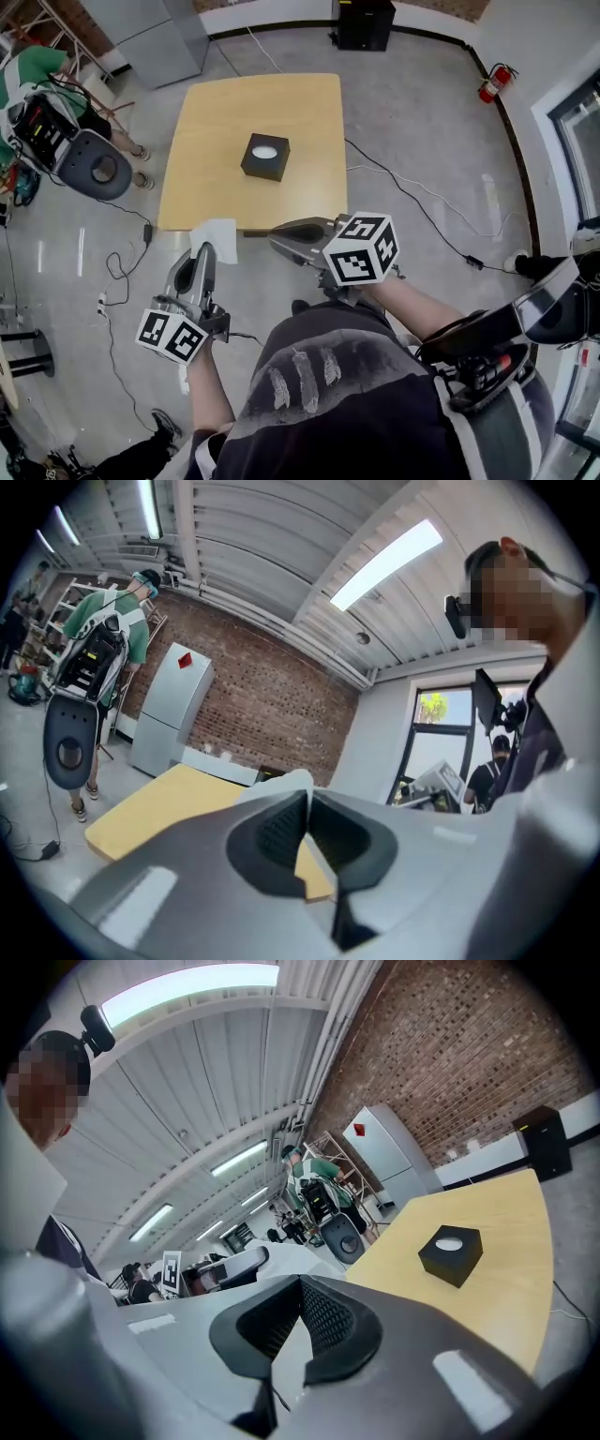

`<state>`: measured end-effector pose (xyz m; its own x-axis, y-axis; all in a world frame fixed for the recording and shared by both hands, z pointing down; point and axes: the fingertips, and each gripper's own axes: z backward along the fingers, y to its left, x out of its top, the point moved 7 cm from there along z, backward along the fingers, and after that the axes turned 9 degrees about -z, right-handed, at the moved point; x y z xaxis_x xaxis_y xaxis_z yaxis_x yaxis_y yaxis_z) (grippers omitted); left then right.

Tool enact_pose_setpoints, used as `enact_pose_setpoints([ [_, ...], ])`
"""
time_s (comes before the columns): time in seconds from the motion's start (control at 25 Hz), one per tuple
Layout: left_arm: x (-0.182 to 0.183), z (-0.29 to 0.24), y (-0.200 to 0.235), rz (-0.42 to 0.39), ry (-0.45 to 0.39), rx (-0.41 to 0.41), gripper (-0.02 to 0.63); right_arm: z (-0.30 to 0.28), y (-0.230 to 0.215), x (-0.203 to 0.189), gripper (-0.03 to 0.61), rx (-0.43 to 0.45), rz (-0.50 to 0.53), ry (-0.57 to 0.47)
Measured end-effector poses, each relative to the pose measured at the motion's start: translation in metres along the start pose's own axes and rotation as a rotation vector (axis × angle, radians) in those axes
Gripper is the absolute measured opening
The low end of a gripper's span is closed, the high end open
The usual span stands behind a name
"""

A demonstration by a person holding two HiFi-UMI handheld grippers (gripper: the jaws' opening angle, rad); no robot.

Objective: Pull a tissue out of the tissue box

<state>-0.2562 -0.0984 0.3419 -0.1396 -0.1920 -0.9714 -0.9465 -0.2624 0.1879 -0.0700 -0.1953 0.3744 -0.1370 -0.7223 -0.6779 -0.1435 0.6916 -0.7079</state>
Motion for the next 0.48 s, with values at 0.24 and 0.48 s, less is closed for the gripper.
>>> enact_pose_setpoints([
  [0.24,-0.016,0.034,0.007,0.025,-0.010,-0.086,0.002,-0.004,0.025,-0.037,-0.002,-0.094,-0.025,-0.028],
  [0.48,-0.029,0.053,0.022,0.058,-0.036,-0.102,0.002,-0.015,0.041,-0.059,-0.002,-0.153,-0.045,-0.021],
])
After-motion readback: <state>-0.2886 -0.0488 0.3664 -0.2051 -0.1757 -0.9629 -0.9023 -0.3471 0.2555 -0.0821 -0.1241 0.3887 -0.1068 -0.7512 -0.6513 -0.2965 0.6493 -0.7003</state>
